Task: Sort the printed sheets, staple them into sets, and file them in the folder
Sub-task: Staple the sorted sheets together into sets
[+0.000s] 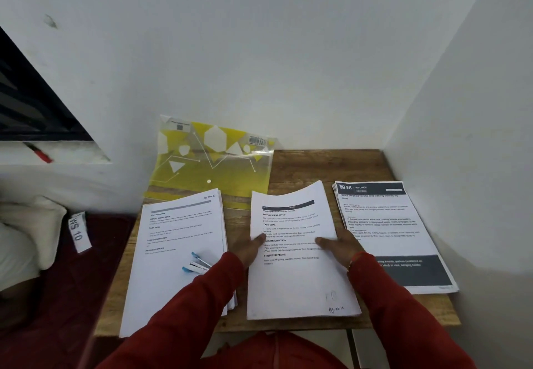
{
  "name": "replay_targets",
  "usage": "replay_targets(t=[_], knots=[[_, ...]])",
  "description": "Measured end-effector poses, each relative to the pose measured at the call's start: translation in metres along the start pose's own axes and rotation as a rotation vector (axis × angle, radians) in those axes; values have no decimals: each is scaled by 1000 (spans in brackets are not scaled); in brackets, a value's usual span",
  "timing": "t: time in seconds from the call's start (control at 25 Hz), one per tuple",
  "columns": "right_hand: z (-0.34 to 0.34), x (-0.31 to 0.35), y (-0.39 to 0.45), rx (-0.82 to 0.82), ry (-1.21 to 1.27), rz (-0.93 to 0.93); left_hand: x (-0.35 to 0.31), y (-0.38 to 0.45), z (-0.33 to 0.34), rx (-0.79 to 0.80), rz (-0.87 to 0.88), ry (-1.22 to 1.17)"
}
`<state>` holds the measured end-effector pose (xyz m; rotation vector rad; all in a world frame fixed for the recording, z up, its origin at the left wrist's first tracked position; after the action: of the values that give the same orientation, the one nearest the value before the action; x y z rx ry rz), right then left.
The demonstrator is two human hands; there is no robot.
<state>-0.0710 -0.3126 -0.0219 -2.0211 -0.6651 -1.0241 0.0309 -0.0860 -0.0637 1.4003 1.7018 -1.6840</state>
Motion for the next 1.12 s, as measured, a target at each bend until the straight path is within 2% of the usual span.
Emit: replay_targets(t=[0.12,0.32,0.64,0.72,0.8,0.88,0.96,1.04,1.12], knots=[[-2,-3,2,-24,-65,-9,6,-4,5,-2,-72,-61],[2,-16,6,-48,-135,12,9,-1,4,-41,-3,9],[1,-23,10,-23,-116,51,10,2,1,-81,35,98],[-5,-10,14,-92,-230,-61,9,0,1,-93,42,98],[-12,17,8,-276,-483,-250,7,-2,0,-131,71,116],[-2,51,-4,-408,-552,-443,1,-9,0,-170,130,143],[32,76,-1,-281,-464,-488,-5,-16,1,-196,181,149],[73,85,14,-83,-394,-401,-10,-21,3,-218,235,164],[104,91,29,15,-376,-338,-12,-24,3,-225,260,171]])
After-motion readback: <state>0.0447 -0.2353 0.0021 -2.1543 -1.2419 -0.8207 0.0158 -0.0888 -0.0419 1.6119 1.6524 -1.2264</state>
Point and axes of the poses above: each hand's wrist, its own y-axis towards the middle knuckle, its own z-axis out of the palm, x = y × z, the point moved 9 cm from there along y, towards the middle knuckle, and after that the axes turned 9 degrees about -x, right-handed, at the moved point
